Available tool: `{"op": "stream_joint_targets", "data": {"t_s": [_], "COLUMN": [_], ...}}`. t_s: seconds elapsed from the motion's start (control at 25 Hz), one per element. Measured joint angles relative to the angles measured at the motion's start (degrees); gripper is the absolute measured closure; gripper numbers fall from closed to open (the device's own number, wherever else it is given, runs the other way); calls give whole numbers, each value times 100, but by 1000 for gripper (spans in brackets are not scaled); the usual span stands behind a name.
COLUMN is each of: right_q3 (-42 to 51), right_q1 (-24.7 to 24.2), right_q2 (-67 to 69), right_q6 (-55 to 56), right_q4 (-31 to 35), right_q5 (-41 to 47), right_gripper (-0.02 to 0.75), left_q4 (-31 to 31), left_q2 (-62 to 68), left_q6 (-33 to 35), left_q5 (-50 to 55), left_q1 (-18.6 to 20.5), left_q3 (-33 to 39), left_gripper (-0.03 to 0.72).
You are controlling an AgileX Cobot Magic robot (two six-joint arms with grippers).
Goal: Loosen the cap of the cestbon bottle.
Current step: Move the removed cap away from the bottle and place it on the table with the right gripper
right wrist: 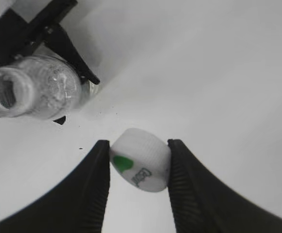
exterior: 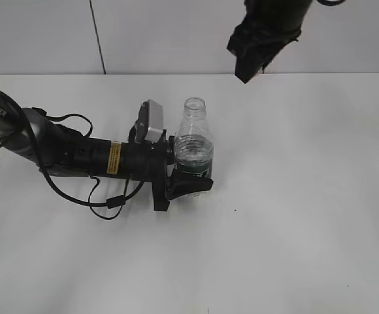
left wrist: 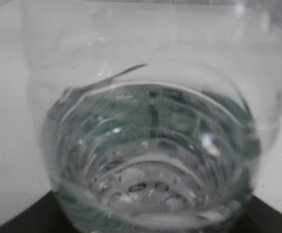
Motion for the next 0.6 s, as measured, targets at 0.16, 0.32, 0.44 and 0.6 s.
{"op": "stream_joint_targets", "data": {"t_s": [0.16,0.32,0.44,0.6], "right_q3": [387,903,1317,1945], "right_q1": [-734,-1337,-1709,-2128], "right_q2": [0,0,0,0], "right_q6": [235,531,654,704], "right_q4": [426,534,684,1077], "right_q5": [-2,-210,-518,-1011], "right_gripper": [457,457,457,457], "left_q4": [0,0,-5,-5], "left_q2": [0,0,0,0], "left_q6": [0,0,0,0], "left_q5": [0,0,0,0], "left_q1": [0,0,0,0], "left_q3": [0,0,0,0], "left_gripper": [284,284,284,284]}}
